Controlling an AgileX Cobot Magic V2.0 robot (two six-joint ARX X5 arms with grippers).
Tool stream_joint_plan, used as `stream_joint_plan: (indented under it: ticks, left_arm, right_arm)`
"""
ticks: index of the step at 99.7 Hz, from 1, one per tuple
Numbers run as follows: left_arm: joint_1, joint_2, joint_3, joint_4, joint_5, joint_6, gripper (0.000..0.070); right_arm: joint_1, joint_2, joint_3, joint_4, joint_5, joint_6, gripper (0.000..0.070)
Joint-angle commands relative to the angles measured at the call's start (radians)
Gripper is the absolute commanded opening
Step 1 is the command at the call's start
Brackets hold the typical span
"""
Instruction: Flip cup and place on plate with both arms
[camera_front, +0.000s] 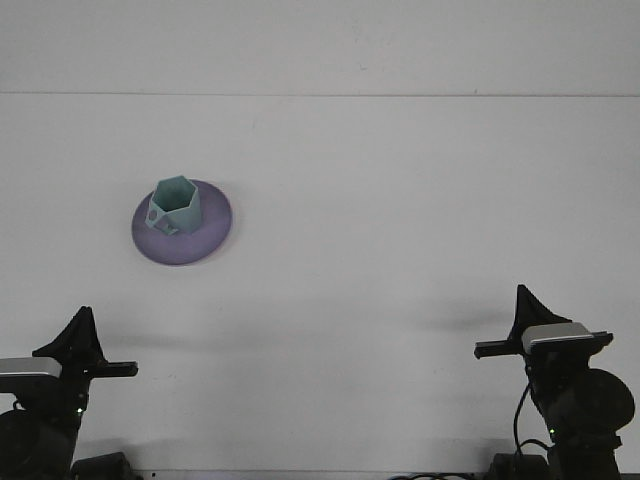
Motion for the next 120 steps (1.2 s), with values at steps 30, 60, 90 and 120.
stream_joint_plan:
  ticks: [30,60,90,120]
  left_arm:
    - [0.001,-0.003,0.006,0.010,-0.005,-0.024,0.0015]
    - [0.004,-0.063,-0.119,0.111,-0.055,-0.045,0.0015]
    - [-0.069,-0.133,-0.417,0.353,-0.091,-0.047,0.0015]
    - [-0.097,-0.133,-0.526,0.390,-0.084,-0.070,0.0015]
  right_arm:
    - [0.000,0.004,0.006,0.014,0.000,0.018,0.0000]
    - [0.000,0.004,0.006,0.014,0.000,0.018,0.0000]
    - [0.000,0.000,0.006,0.015,0.000,0.018,0.0000]
    - [0.000,-0.003,0.006,0.016,0.000,0.018,0.0000]
